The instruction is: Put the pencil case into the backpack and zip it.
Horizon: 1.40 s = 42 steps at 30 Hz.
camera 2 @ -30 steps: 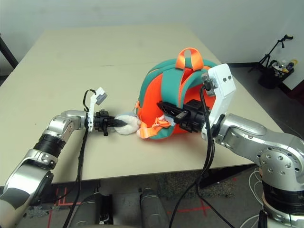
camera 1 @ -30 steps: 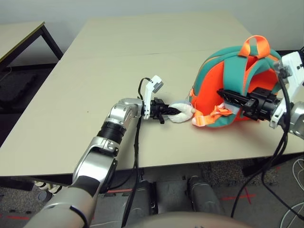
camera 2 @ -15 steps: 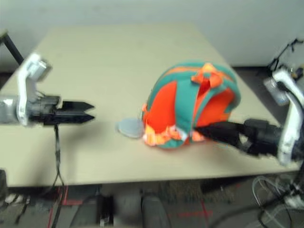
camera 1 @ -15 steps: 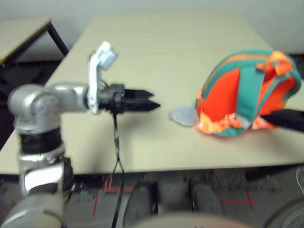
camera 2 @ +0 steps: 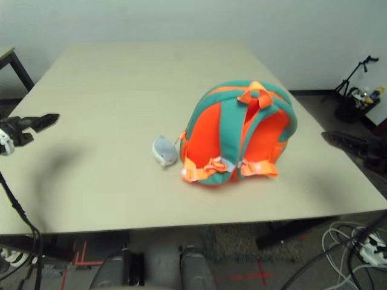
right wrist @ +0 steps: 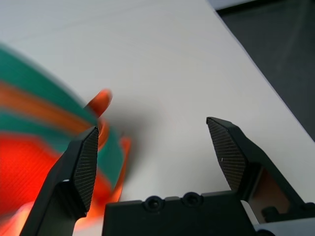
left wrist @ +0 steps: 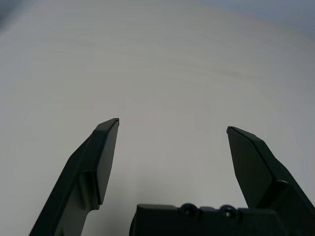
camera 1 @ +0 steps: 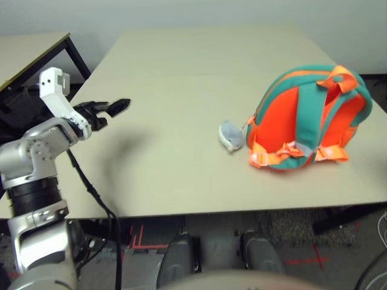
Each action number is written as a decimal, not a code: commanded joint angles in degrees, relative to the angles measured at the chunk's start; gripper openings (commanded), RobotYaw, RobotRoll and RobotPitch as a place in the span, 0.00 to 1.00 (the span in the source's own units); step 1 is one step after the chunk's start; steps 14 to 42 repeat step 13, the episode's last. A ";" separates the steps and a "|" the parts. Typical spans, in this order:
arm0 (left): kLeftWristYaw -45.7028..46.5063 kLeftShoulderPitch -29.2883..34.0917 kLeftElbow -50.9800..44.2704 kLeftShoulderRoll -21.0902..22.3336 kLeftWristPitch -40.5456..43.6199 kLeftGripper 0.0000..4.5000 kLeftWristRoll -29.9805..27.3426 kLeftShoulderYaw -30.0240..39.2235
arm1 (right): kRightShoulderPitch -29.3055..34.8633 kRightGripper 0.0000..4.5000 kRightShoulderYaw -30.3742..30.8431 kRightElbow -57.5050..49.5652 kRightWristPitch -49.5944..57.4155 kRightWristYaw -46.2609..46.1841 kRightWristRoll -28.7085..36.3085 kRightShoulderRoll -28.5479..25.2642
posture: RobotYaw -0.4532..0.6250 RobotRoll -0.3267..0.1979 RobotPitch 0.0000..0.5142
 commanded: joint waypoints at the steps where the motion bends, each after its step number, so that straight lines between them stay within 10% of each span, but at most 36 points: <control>1: 3.14 0.69 4.92 -2.23 -8.39 1.00 2.94 0.04 | -6.12 1.00 4.80 6.79 -7.23 3.23 -7.20 3.56 | 0.43 0.62 0.04; 13: 4.36 1.92 24.18 -5.68 -31.21 1.00 10.75 -5.53 | -10.70 1.00 5.70 15.60 -22.16 5.46 -18.60 15.91 | 0.42 0.62 0.11; 42: 4.36 1.92 24.18 -5.68 -31.21 1.00 10.75 -5.53 | -10.70 1.00 5.70 15.60 -22.16 5.46 -18.60 15.91 | 0.42 0.62 0.11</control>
